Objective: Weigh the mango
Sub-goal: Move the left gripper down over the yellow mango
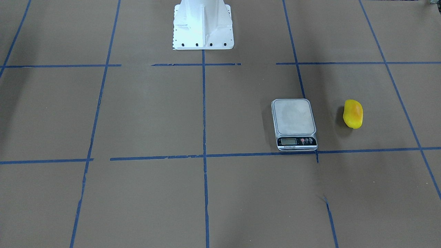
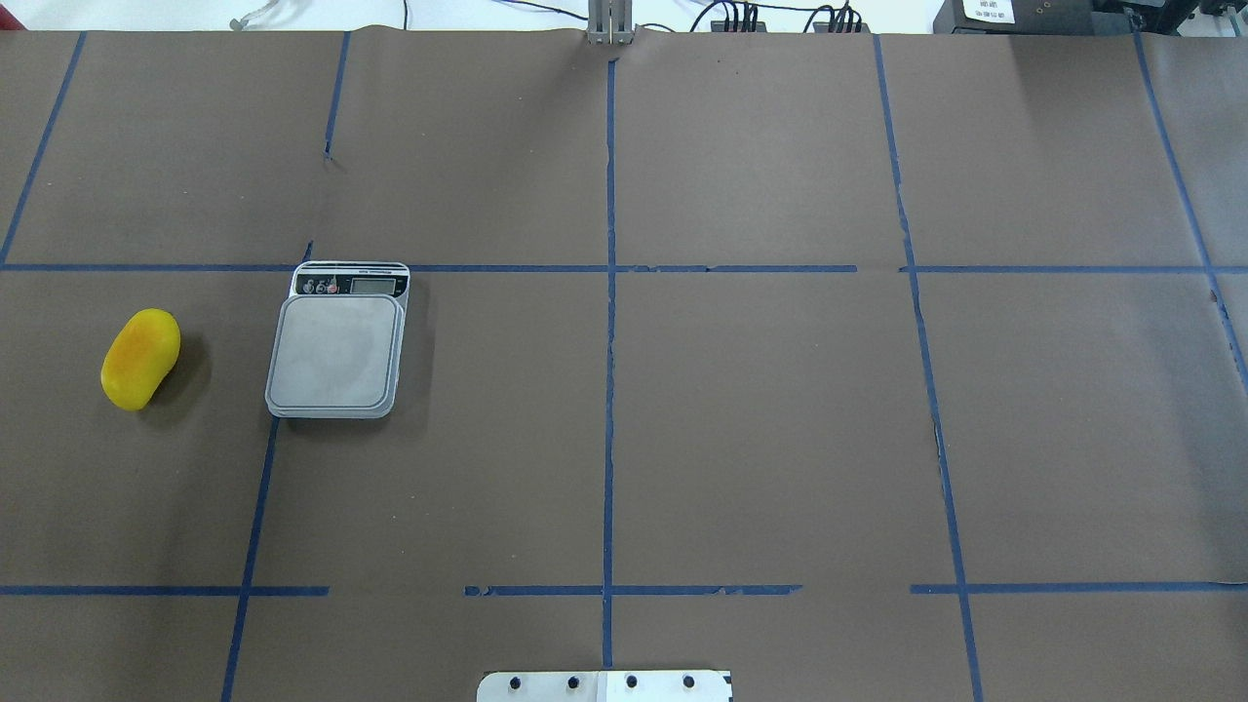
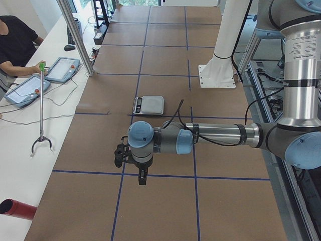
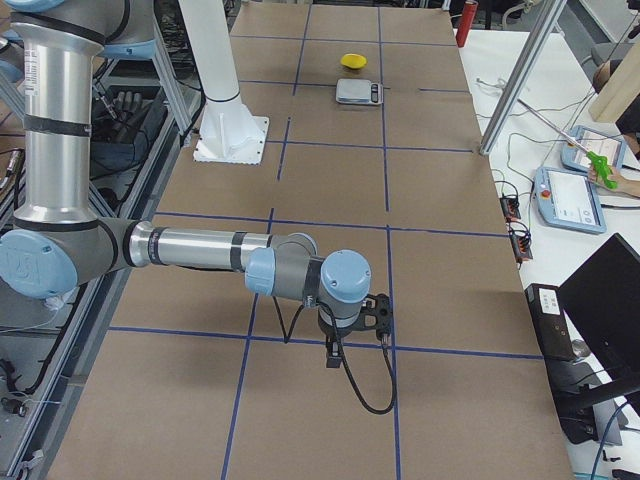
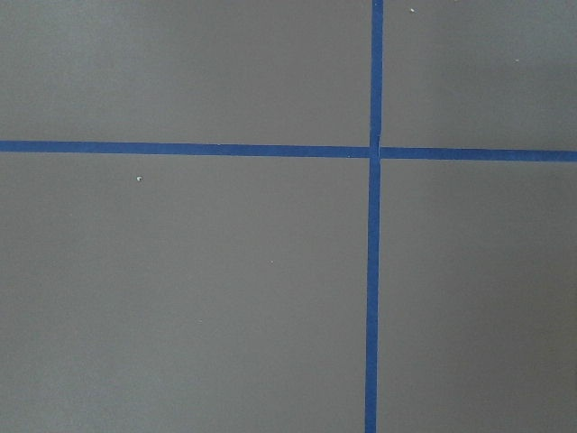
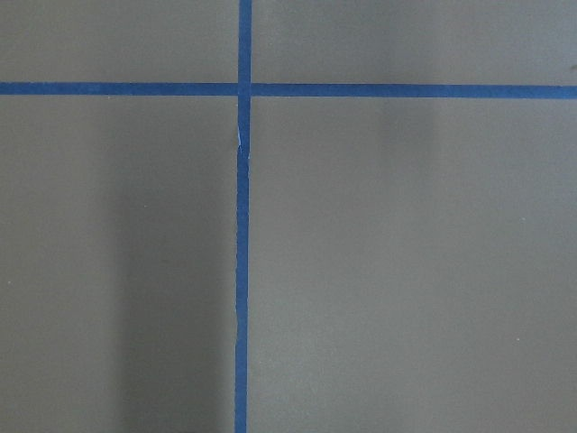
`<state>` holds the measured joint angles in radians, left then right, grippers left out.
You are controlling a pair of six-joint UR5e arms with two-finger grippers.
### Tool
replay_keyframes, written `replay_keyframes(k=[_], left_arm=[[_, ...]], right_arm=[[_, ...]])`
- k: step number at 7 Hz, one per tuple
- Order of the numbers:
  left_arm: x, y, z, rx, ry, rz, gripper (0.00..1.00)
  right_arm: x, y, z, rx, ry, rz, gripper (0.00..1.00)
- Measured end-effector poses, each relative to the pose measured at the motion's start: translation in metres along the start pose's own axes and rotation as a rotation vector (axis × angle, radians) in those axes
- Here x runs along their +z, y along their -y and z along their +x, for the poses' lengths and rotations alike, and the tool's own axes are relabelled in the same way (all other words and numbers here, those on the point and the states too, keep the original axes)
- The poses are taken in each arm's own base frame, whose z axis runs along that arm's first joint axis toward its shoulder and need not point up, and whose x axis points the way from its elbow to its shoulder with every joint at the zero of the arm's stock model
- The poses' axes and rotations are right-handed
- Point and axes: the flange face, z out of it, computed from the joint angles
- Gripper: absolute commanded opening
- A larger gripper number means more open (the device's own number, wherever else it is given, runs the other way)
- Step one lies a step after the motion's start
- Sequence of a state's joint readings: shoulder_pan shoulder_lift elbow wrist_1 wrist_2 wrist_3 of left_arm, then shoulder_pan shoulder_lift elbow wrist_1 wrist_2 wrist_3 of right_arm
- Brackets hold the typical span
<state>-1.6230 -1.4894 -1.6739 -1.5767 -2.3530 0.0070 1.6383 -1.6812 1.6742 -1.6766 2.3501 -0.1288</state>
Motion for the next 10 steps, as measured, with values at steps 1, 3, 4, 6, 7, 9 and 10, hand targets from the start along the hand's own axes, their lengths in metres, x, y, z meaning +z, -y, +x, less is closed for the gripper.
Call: replay_keyframes(k=[1,3,4,6,7,9,10], left_arm=[[-0.001,0.001,0.001,0.005,0.0,0.003,1.0],[-0.007,0.007,0.01,0.045,-0.001,0.037,1.0],[-0.009,0.012,0.023,0.084,-0.002,0.055,1.0],[0.001,0.022,0.109,0.189,-0.012,0.049,1.0],[0.013,0.021,0.162,0.207,-0.011,0.045,1.0],[0.024,0.017,0.211,0.222,-0.008,0.075,1.0],[0.033,0.016,0.223,0.249,-0.021,0.088,1.0]], right_arm=[[0.0,0.0,0.0,0.0,0.0,0.0,1.0],[0.0,0.0,0.0,0.0,0.0,0.001,1.0],[0.0,0.0,0.0,0.0,0.0,0.001,1.0],[0.0,0.0,0.0,0.0,0.0,0.0,1.0],[0.0,0.0,0.0,0.0,0.0,0.0,1.0],[0.0,0.0,0.0,0.001,0.0,0.0,1.0],[0.0,0.0,0.0,0.0,0.0,0.001,1.0]])
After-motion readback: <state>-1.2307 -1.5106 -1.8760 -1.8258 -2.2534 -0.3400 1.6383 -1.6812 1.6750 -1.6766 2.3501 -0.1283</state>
